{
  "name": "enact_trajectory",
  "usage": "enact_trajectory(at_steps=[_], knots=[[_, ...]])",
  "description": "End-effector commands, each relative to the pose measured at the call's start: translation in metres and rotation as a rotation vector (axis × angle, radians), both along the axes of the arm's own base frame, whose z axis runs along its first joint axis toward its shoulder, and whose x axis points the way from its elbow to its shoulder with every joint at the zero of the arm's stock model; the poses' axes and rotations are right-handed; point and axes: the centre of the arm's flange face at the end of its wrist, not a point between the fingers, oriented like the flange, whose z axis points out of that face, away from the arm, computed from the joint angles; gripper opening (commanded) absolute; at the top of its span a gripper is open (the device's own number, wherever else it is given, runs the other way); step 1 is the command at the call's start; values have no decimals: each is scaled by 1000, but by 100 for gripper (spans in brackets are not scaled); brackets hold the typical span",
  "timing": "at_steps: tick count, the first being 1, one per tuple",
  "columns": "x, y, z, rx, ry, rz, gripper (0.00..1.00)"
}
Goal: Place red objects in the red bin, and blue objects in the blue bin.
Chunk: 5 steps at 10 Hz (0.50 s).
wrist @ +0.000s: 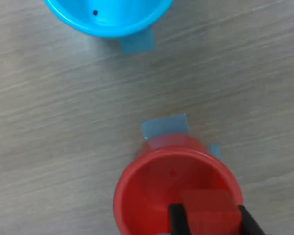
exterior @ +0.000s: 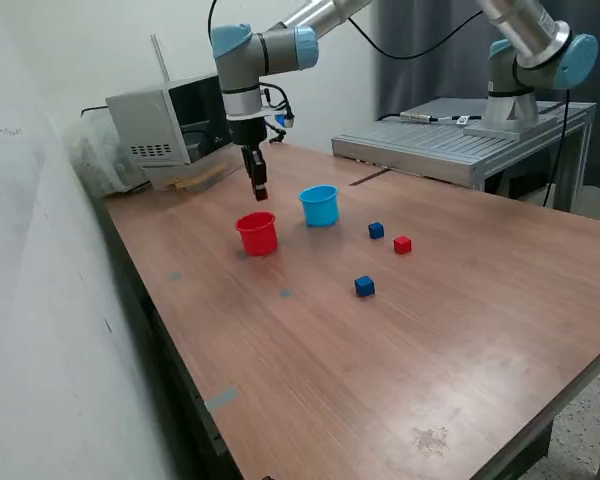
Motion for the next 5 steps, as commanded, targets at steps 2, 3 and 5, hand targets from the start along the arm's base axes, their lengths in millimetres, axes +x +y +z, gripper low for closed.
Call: enact_trajectory(at_steps=[2,3,5], knots=[[-13,6,-18,1,-5,-4,0],[-15,10,-18,2,-2,-7,0],[-16,12,-28,-1,-12,-10,0]])
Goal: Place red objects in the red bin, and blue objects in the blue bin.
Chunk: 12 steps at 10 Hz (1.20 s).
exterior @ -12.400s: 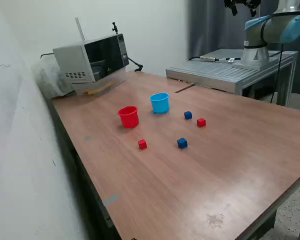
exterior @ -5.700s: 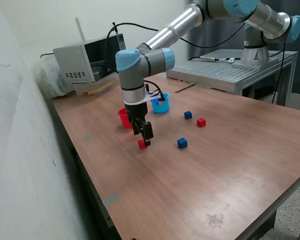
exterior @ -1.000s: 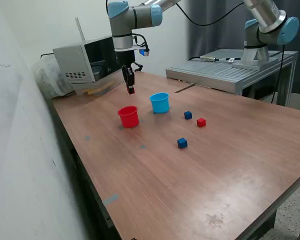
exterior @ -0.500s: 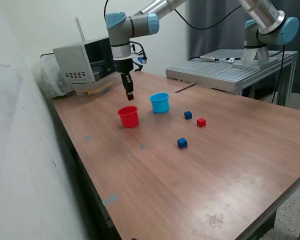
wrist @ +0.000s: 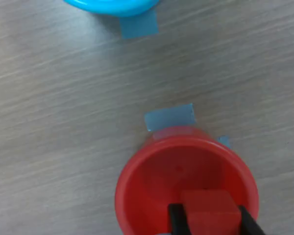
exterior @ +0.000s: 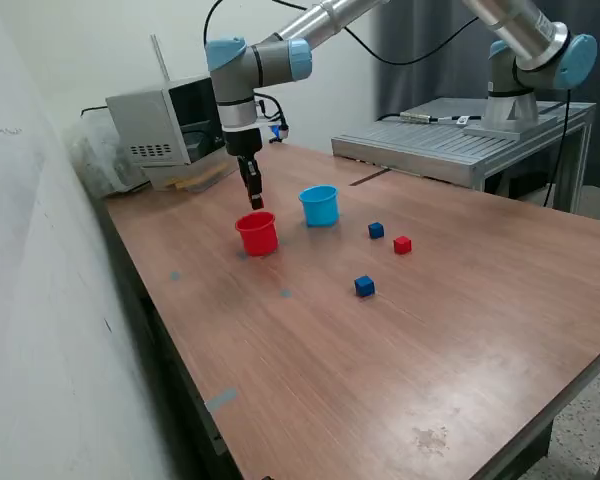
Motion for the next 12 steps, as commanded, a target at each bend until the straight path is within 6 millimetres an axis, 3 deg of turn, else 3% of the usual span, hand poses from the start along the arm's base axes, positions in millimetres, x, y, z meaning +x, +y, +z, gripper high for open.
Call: enact_trajectory(at_steps=[1,3,4,8,9,10,11,12], knots=[[-4,5,-10,-1,-6,-5,0],[-4,5,-15,-2,-12,-5,0],[-4,5,-14,-2,-12,-5,100],[-4,8,-16,-4,-17,-9,100],[-7,5,-10,-6,-8,-12,100],[-4,-11,-9,-5,-23,6,100],[5,-33,14,-8,-11,38,100],[21,-66,57,-13,26,74,100]])
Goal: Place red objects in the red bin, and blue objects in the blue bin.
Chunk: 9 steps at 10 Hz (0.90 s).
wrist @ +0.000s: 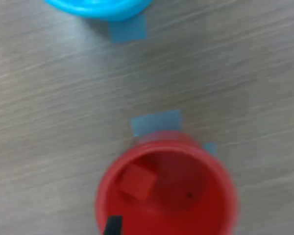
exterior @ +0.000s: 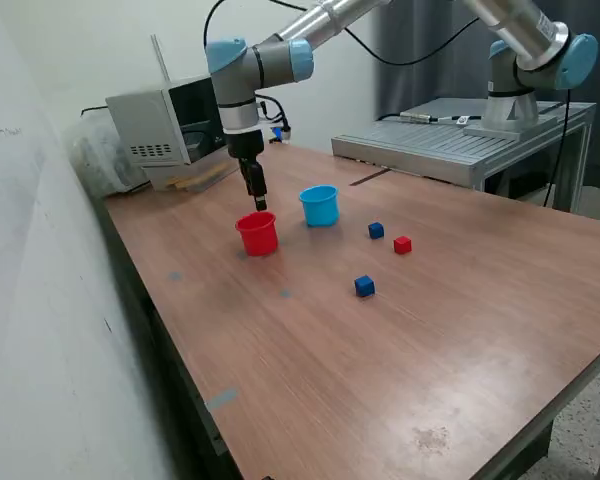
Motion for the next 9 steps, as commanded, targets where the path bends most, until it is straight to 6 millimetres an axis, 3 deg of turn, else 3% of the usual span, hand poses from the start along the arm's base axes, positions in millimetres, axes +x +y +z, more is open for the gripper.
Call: enact_trajectory(at_steps=[1,3,4,6,8,9], knots=[[39,-78,94,-9,74,92,100],[86,-153,130,-11,94,188,100],[106,-190,136,-14,89,241,100],[126,-249,135,-50,85,311,100],[137,-289,136,-134,90,342,100],[144,-313,123,-137,82,372,100]])
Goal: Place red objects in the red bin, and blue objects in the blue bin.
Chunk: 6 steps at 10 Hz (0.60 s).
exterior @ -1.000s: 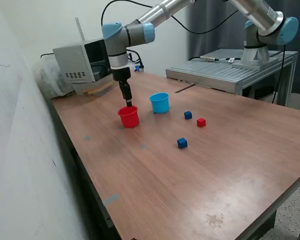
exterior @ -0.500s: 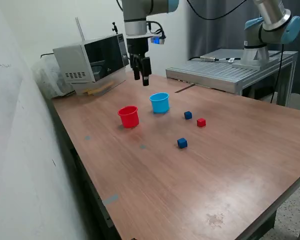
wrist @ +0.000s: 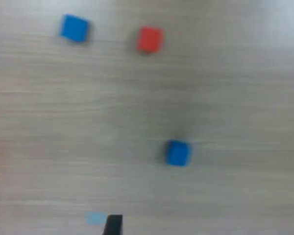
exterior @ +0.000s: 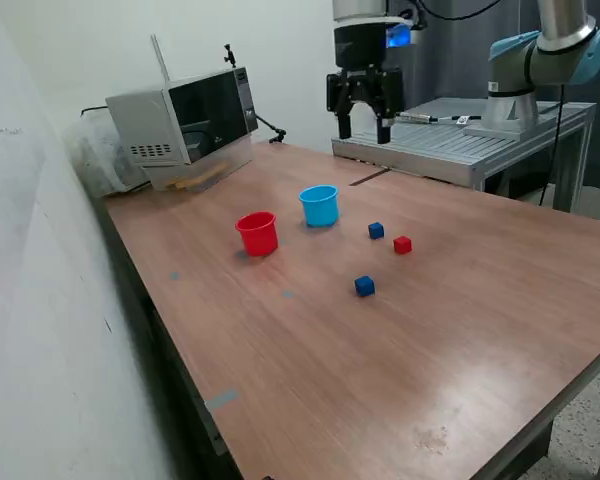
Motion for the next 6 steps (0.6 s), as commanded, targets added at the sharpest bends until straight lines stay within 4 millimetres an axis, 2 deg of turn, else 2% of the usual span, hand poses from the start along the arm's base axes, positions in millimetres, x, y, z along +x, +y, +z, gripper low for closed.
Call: enact_trajectory(at_steps=[1,2,3,6], knots=[[25,-75,-26,-49,-14,89,100],[20,-85,-57,-49,-46,46,100],[13,-86,-79,-46,-54,15,100],[-3,-83,-130,-21,-94,4,100]])
